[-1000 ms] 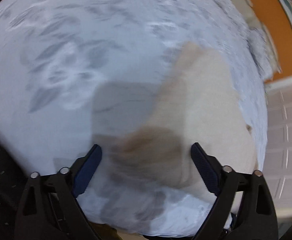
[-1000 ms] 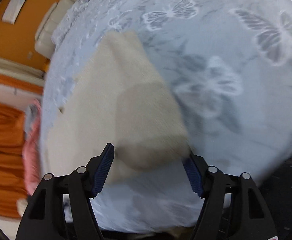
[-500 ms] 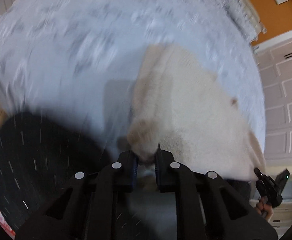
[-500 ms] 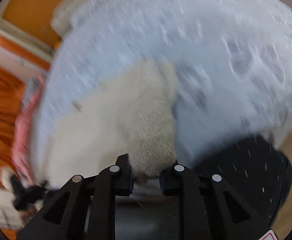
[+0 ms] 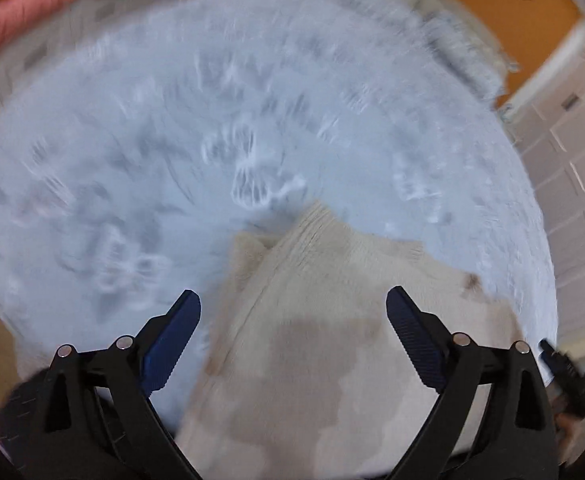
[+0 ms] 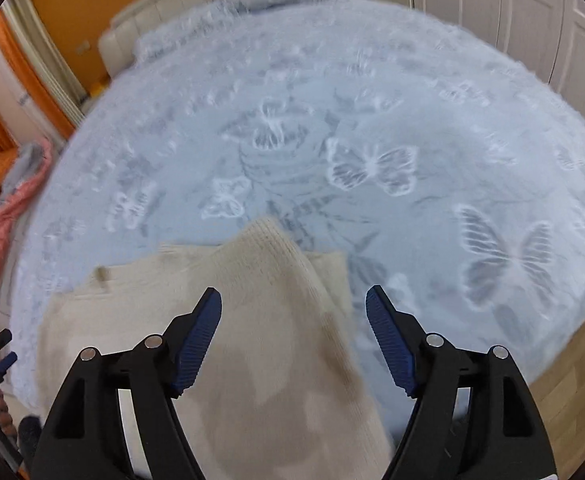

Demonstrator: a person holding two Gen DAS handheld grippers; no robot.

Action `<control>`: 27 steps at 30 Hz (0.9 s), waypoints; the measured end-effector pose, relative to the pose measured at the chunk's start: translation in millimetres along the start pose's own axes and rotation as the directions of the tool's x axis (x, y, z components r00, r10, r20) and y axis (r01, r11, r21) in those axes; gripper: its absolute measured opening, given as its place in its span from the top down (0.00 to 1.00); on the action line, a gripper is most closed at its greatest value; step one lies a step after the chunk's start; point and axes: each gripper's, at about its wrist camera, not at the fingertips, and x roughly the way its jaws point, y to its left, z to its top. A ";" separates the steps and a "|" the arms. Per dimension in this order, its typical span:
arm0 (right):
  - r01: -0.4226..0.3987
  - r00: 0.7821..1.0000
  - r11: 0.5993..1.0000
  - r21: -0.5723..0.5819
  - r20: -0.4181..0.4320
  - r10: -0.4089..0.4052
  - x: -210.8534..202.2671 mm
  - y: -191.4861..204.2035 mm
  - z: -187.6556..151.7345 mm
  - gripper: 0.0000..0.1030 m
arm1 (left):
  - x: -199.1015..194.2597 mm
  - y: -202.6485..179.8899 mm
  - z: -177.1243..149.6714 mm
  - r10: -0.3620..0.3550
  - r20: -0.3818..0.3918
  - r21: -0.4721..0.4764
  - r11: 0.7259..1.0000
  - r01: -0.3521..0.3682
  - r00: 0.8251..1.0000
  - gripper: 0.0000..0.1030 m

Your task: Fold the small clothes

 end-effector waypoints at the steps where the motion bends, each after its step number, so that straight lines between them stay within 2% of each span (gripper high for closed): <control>1: 0.012 0.999 1.000 0.006 -0.031 -0.012 22.7 3.4 4.8 0.29 | 19.1 0.5 2.1 0.008 -0.032 -0.035 0.999 -0.010 0.999 0.13; 2: 0.025 0.999 1.000 0.003 -0.049 -0.024 32.1 4.1 5.6 0.29 | 40.1 5.0 5.5 0.023 -0.058 -0.065 0.998 -0.027 0.998 0.23; 3: 0.035 0.996 0.999 -0.008 -0.078 -0.036 47.7 8.3 6.1 0.35 | 49.4 9.9 5.3 0.041 -0.069 -0.073 0.996 -0.046 0.997 0.33; 4: 0.027 0.995 0.999 -0.020 -0.098 -0.029 56.4 12.8 6.3 0.67 | 58.4 11.6 5.3 0.064 -0.086 -0.073 0.995 -0.070 0.994 0.58; 5: 0.020 0.993 0.999 -0.031 -0.117 -0.023 58.4 21.3 0.1 0.86 | 59.6 11.2 4.3 0.067 -0.086 -0.076 0.994 -0.074 0.994 0.74; 6: -0.002 0.994 0.999 -0.041 -0.112 -0.003 52.3 29.3 -2.3 0.91 | 52.7 8.9 3.6 0.049 -0.057 -0.081 0.995 -0.053 0.997 0.80; 7: -0.046 0.996 0.998 -0.050 -0.073 0.042 40.3 35.4 -2.6 0.92 | 41.9 3.9 1.3 0.034 -0.027 -0.066 0.997 -0.036 0.999 0.83; 9: -0.137 0.989 0.986 -0.095 0.043 0.142 -2.9 50.8 -0.4 0.92 | 13.6 -7.6 -0.6 0.007 0.048 -0.018 1.000 -0.006 0.999 0.84; 11: -0.182 0.973 0.981 -0.073 0.130 0.190 -33.3 45.6 4.9 0.93 | -2.9 -5.8 -0.6 -0.013 0.081 -0.020 1.000 0.014 0.997 0.85; 13: -0.141 0.976 0.990 -0.009 0.166 0.140 -28.5 23.1 11.4 0.93 | 7.6 2.3 2.0 0.029 0.059 -0.019 0.999 -0.028 0.998 0.85; 15: -0.052 0.996 0.998 0.045 0.079 0.048 13.4 -4.7 14.8 0.93 | 34.0 15.4 0.1 0.083 0.007 -0.026 0.996 -0.083 0.997 0.86; 16: -0.015 1.000 0.997 0.074 -0.005 0.015 41.9 -19.7 13.9 0.93 | 49.7 21.3 -2.5 0.094 -0.033 -0.032 0.995 -0.095 0.995 0.86; 17: 0.008 0.993 0.995 0.103 -0.116 0.004 73.1 -33.4 8.9 0.93 | 55.2 20.7 -5.9 0.100 -0.034 -0.023 0.995 -0.101 0.994 0.85; 18: -0.003 0.990 0.993 0.119 -0.142 0.020 80.6 -37.0 5.9 0.93 | 54.8 15.4 -6.5 0.115 -0.023 -0.004 0.993 -0.115 0.993 0.85; 20: -0.017 0.995 0.995 0.099 -0.094 0.026 63.8 -28.2 9.1 0.91 | 45.8 0.8 -5.1 0.148 -0.015 0.051 0.988 -0.147 0.989 0.81; 22: 0.034 0.999 0.997 0.062 0.001 -0.035 28.1 -8.6 9.6 0.84 | 21.0 -12.7 -7.8 0.185 0.030 0.087 0.978 -0.187 0.982 0.80; 23: 0.053 0.997 0.998 0.042 0.051 -0.055 12.8 -0.2 7.5 0.83 | 4.2 -20.4 -12.6 0.202 0.078 0.101 0.973 -0.210 0.976 0.72; 24: 0.043 0.994 0.999 0.008 0.098 -0.043 -3.8 15.1 1.9 0.82 | -6.8 -26.6 -18.6 0.205 0.109 0.112 0.970 -0.216 0.973 0.66; 25: -0.012 0.994 0.999 -0.042 0.105 0.016 -14.2 34.5 -6.2 0.82 | -16.0 -34.7 -24.3 0.193 0.131 0.122 0.970 -0.209 0.972 0.60; 27: -0.140 0.988 0.983 -0.122 0.045 0.146 -14.2 73.1 -22.8 0.82 | -29.7 -60.3 -44.4 0.114 0.140 0.172 0.975 -0.138 0.984 0.60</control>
